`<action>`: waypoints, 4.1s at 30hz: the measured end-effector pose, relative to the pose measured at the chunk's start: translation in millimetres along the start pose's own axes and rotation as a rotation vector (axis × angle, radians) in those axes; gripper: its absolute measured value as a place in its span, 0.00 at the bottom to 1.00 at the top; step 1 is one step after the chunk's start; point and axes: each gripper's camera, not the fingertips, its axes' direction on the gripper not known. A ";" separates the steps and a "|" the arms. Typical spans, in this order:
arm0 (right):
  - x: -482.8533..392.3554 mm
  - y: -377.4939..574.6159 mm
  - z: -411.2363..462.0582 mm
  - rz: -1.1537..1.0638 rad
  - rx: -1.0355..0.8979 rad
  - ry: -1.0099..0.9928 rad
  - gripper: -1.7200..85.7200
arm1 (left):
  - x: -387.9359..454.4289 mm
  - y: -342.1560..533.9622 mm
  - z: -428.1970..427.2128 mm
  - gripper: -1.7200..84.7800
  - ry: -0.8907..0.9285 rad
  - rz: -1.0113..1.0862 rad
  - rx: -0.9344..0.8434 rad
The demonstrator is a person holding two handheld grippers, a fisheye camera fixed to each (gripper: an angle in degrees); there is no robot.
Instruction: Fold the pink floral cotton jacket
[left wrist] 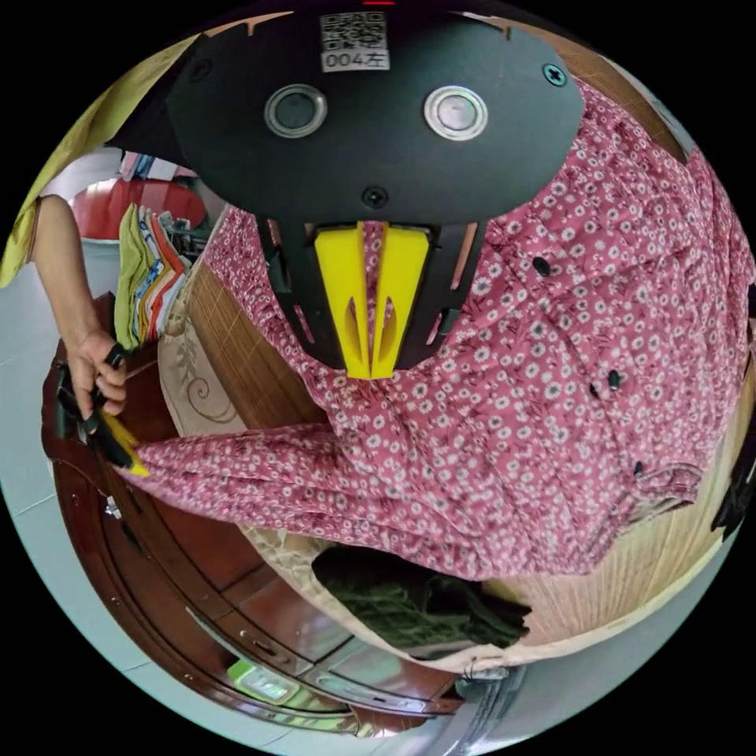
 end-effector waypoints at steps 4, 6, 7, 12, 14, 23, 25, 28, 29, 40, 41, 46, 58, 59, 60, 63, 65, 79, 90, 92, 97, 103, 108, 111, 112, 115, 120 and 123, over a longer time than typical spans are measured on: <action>-58.3 -54.4 14.5 -0.442 -0.018 0.205 0.08 | 10.3 -16.0 -2.1 0.02 -0.021 -0.013 0.052; -47.9 -71.9 46.2 -0.442 -0.111 0.250 0.10 | 27.1 -33.7 17.7 0.02 -0.010 0.035 -0.010; -36.1 -81.0 67.6 -0.406 -0.177 0.303 0.12 | 33.0 -38.3 24.4 0.02 -0.013 0.054 -0.032; -30.3 -87.2 70.7 -0.247 -0.125 0.451 0.12 | 88.0 -68.8 79.0 0.02 -0.194 0.157 -0.212; -56.8 -57.5 61.1 -0.334 -0.155 0.278 0.12 | 103.1 -73.9 84.6 0.02 -0.244 0.193 -0.224; -145.0 157.3 135.1 -0.520 -0.855 0.061 0.12 | 138.8 -65.1 47.9 0.02 -0.111 0.255 -0.180; -151.4 188.9 149.9 -0.594 -0.933 0.183 0.11 | 147.5 -50.8 41.5 0.02 -0.108 0.259 -0.180; -165.2 211.4 154.4 -0.789 -0.847 0.271 0.11 | 163.8 -44.4 38.1 0.02 -0.139 0.303 -0.191; -170.1 209.9 156.9 -0.816 -0.865 0.287 0.11 | 170.2 -51.2 37.5 0.02 -0.152 0.319 -0.189; -167.4 158.8 167.7 -0.605 -0.955 0.178 0.10 | 282.3 -155.5 75.4 0.03 -0.279 0.621 -0.240; -168.5 156.2 168.0 -0.599 -0.952 0.176 0.10 | 298.1 -159.4 85.6 0.03 -0.339 0.693 -0.268; -176.7 146.9 172.4 -0.582 -0.966 0.195 0.09 | 342.8 -157.9 129.6 0.07 -0.570 0.990 -0.414; -186.7 117.1 190.0 -0.481 -1.095 0.174 0.09 | 353.7 -182.2 175.2 0.12 -0.690 1.108 -0.560; -188.7 117.4 189.3 -0.495 -1.087 0.174 0.09 | 348.4 -190.4 171.4 0.09 -0.671 1.057 -0.549; -189.9 118.1 188.5 -0.507 -1.080 0.174 0.09 | 339.2 -203.9 163.6 0.07 -0.614 0.954 -0.532; -196.8 125.6 180.7 -0.611 -1.021 0.167 0.09 | 290.3 -245.5 137.2 0.04 -0.370 0.543 -0.459; -202.5 128.8 179.0 -0.627 -1.016 0.186 0.10 | 258.9 -257.4 129.3 0.03 -0.263 0.356 -0.436; -221.6 137.9 176.2 -0.717 -0.979 0.197 0.10 | 144.9 -212.0 87.5 0.04 -0.028 -0.004 -0.179; -240.7 151.2 175.1 -0.741 -0.934 0.259 0.09 | 46.5 -165.3 55.8 0.14 0.441 -0.244 -0.255; -244.3 152.8 175.3 -0.740 -0.931 0.264 0.09 | 55.3 -161.8 45.2 0.15 0.310 -0.129 -0.258; -248.4 149.2 179.7 -0.679 -0.955 0.259 0.10 | 80.2 -116.5 -23.2 0.13 0.231 0.134 0.114; -255.6 148.7 182.7 -0.666 -0.973 0.253 0.10 | 59.5 -9.7 -37.4 0.06 -0.113 0.242 0.055; -267.5 150.9 188.1 -0.693 -0.998 0.281 0.10 | 76.2 31.7 46.2 0.03 -0.273 0.380 -0.289; -273.4 150.7 191.0 -0.689 -1.016 0.295 0.10 | 91.0 37.5 52.5 0.03 -0.413 0.372 -0.282; -275.2 151.0 192.1 -0.690 -1.021 0.298 0.10 | 91.8 39.8 52.1 0.03 -0.428 0.371 -0.294; -280.3 151.4 195.0 -0.689 -1.038 0.307 0.10 | 81.3 63.7 30.5 0.02 -0.384 0.347 -0.269; -288.1 156.2 195.3 -0.702 -1.031 0.327 0.10 | 27.7 161.6 -47.5 0.02 -0.095 0.196 -0.192; -291.2 158.1 195.4 -0.653 -1.016 0.354 0.10 | -4.9 245.7 -89.3 0.02 -0.099 0.107 -0.180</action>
